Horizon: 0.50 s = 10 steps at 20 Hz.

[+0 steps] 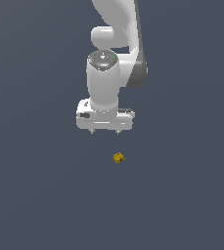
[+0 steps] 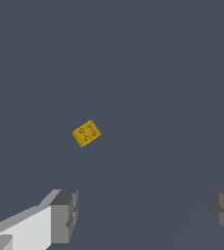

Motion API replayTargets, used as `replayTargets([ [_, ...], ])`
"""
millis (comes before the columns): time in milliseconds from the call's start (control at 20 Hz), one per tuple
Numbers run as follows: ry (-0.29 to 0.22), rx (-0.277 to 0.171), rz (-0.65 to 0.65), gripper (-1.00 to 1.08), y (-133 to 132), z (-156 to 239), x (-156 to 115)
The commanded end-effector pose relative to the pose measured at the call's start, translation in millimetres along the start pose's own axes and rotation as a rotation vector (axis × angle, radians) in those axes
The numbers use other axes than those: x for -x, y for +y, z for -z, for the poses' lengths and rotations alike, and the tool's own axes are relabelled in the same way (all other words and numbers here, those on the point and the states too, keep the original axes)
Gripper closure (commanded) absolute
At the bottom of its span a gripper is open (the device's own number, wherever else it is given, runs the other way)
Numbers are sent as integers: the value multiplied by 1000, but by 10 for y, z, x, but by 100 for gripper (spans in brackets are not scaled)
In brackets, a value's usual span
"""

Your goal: Pick up the object and move it to a goal position.

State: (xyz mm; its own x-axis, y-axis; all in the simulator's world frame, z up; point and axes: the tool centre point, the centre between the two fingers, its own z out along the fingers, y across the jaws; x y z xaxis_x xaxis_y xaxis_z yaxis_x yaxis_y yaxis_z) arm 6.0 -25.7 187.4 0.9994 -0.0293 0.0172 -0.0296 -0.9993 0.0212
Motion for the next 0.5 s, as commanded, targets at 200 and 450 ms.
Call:
replayTargets([
  [200,-1,1,6,-92,21,-16,7],
  [450,-5,4,20,-92,75,-57,27],
])
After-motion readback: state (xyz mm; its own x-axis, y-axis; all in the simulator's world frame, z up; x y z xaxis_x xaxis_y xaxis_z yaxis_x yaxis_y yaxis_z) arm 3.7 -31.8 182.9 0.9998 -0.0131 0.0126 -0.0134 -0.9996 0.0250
